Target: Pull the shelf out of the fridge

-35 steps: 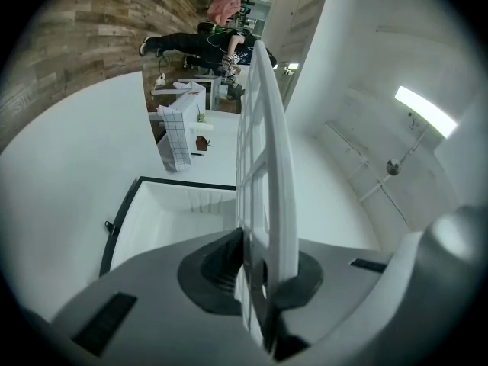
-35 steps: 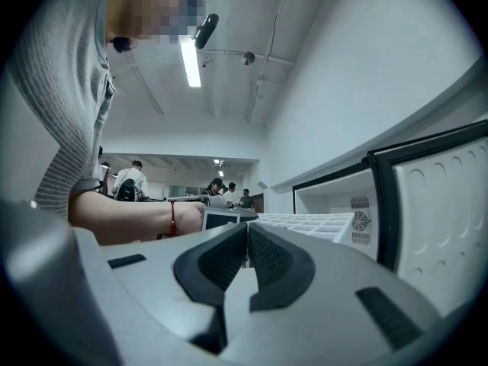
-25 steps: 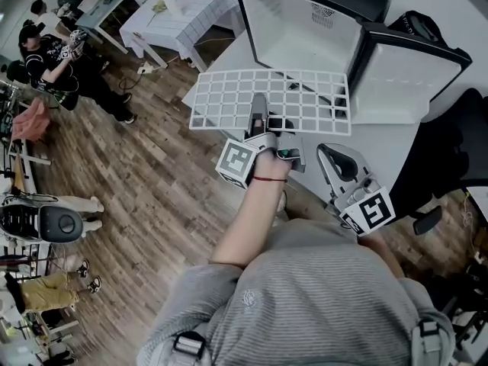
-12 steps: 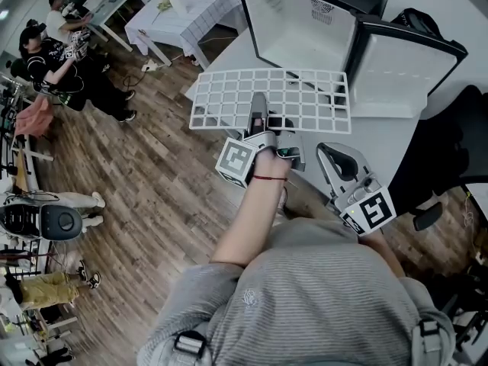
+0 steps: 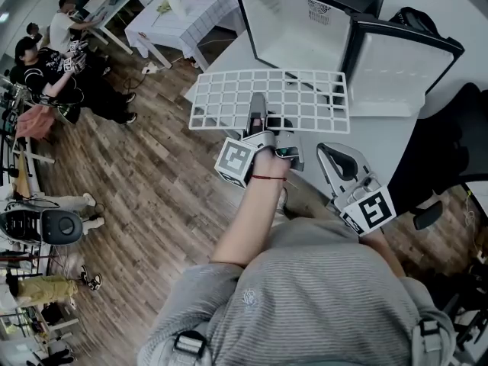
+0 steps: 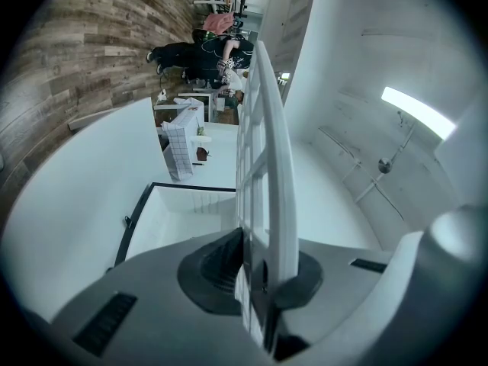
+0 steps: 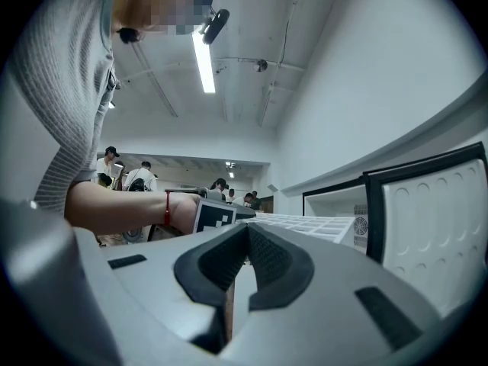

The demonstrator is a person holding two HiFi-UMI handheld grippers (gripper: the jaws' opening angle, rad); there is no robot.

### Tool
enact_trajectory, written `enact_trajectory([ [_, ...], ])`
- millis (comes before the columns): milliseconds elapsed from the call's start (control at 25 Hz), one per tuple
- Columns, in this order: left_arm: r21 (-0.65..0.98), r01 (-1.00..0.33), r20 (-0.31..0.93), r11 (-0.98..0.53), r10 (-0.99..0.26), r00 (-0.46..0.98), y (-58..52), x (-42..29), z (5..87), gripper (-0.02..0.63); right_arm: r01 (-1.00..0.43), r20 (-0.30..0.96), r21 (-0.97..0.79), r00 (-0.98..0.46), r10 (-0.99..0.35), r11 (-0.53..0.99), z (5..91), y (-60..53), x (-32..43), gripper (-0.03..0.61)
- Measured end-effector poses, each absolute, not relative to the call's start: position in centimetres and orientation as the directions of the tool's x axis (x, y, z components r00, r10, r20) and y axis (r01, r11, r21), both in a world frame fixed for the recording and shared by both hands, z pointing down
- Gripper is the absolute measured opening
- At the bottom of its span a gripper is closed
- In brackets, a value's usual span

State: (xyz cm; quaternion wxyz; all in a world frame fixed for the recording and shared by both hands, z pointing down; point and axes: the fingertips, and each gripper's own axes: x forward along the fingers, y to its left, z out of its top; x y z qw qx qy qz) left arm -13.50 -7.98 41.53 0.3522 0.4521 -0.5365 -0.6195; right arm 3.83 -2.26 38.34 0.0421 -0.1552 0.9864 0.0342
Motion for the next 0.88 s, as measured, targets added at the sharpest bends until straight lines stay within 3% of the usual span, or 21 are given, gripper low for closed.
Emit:
enact_trajectory([
  [880, 0.987, -0.035, -0.162, -0.158, -0.937, -0.308, -9.8, -12.1, 42.1, 0.032, -0.328, -0.102, 0.035, -0.941, -0.324, 0.944, 37.9, -3.4, 4.9, 0.012],
])
